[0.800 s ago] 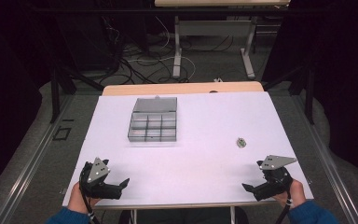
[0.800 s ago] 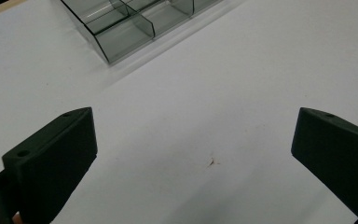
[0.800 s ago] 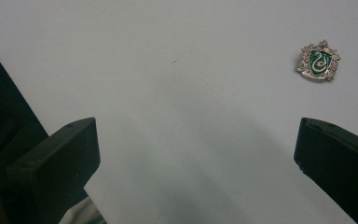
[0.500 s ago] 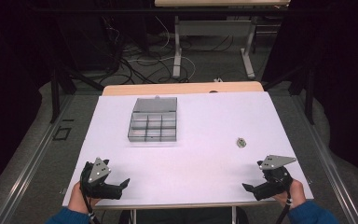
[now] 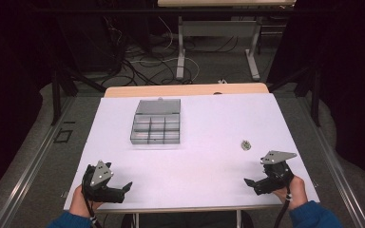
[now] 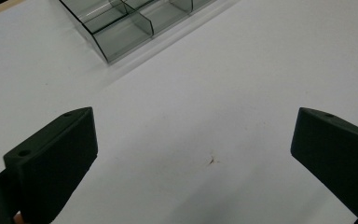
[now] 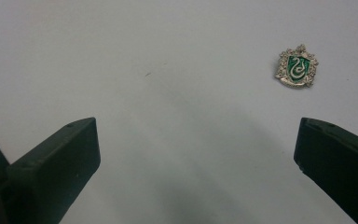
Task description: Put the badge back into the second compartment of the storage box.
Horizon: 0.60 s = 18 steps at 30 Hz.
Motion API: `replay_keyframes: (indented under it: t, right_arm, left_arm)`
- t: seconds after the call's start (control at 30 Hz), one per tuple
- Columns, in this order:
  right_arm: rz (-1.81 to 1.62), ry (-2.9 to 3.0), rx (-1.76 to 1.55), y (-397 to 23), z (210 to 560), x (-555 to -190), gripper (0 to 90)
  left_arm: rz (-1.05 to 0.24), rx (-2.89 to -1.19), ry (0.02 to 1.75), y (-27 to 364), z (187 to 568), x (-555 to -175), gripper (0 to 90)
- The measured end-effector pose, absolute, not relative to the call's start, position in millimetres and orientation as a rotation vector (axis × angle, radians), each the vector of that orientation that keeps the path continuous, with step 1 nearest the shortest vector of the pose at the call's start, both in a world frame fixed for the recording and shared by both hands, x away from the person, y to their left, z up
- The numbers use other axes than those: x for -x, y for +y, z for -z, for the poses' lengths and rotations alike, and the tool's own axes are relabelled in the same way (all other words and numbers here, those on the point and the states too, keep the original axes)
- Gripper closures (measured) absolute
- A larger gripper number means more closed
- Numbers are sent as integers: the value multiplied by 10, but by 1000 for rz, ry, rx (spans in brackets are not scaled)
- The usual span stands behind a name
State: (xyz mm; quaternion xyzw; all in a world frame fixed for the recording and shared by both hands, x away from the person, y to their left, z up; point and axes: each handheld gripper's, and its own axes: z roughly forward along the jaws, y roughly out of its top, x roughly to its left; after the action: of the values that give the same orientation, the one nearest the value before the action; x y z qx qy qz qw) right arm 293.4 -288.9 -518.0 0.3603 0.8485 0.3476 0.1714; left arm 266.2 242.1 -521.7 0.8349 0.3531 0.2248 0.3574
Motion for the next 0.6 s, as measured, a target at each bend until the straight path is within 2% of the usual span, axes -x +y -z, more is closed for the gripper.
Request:
replay_keyframes:
  t: [0.6]
  right_arm:
    - [-958, 2378, -1097, -2898, 5170, -3245, 1]
  left_arm:
    - [-588, -2151, 912, 2416, 5226, -2670, 8]
